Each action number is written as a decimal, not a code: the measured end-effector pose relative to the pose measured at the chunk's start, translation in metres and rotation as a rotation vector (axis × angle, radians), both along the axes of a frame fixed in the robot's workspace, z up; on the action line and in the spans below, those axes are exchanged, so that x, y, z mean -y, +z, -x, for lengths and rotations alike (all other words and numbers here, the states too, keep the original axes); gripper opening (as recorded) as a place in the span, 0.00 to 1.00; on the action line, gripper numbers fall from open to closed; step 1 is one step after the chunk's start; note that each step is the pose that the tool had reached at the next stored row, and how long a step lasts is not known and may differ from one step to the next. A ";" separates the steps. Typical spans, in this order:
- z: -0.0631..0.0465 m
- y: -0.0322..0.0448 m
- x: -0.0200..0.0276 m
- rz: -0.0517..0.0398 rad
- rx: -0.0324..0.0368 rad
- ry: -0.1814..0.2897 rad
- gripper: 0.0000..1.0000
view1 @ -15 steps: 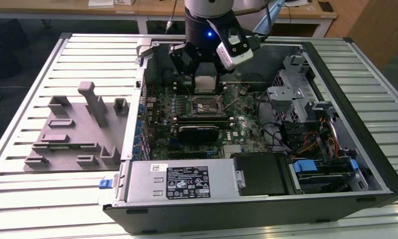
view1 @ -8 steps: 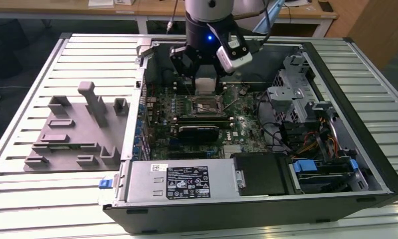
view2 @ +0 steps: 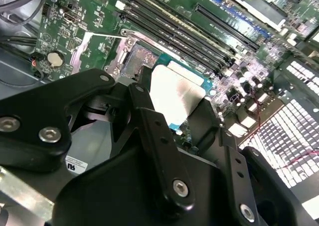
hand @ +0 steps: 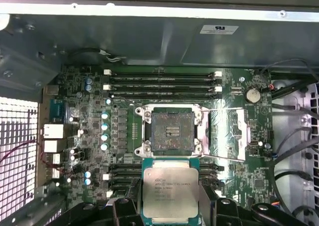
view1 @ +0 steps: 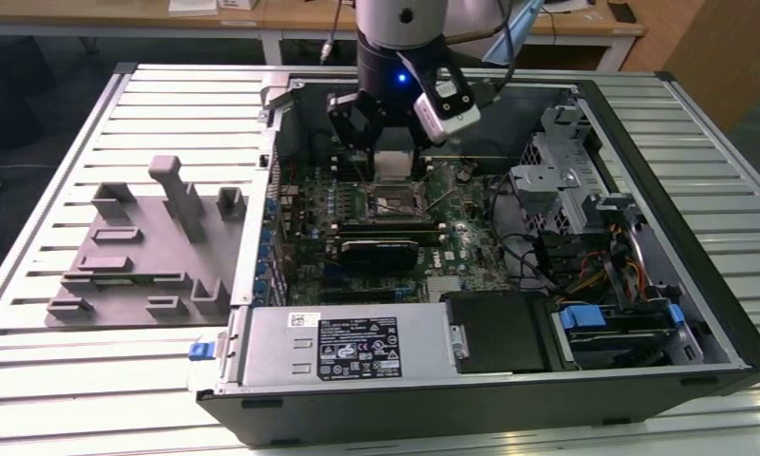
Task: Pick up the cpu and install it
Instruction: 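Pick up the cpu and move it towards the insertion slot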
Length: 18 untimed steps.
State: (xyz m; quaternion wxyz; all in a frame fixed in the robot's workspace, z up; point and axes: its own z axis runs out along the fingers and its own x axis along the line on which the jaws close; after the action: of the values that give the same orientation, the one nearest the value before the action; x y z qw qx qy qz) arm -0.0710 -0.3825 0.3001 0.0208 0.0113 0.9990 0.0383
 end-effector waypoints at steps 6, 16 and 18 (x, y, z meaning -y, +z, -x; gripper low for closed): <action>-0.001 -0.0094 -0.0056 0.0004 -0.0002 0.000 0.54; -0.001 -0.0255 -0.0158 0.0013 -0.0001 0.000 0.54; -0.001 -0.0284 -0.0177 0.0017 -0.0003 0.000 0.54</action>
State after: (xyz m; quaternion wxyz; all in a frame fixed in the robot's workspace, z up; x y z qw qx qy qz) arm -0.0701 -0.3648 0.2718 0.0206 0.0113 0.9990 0.0375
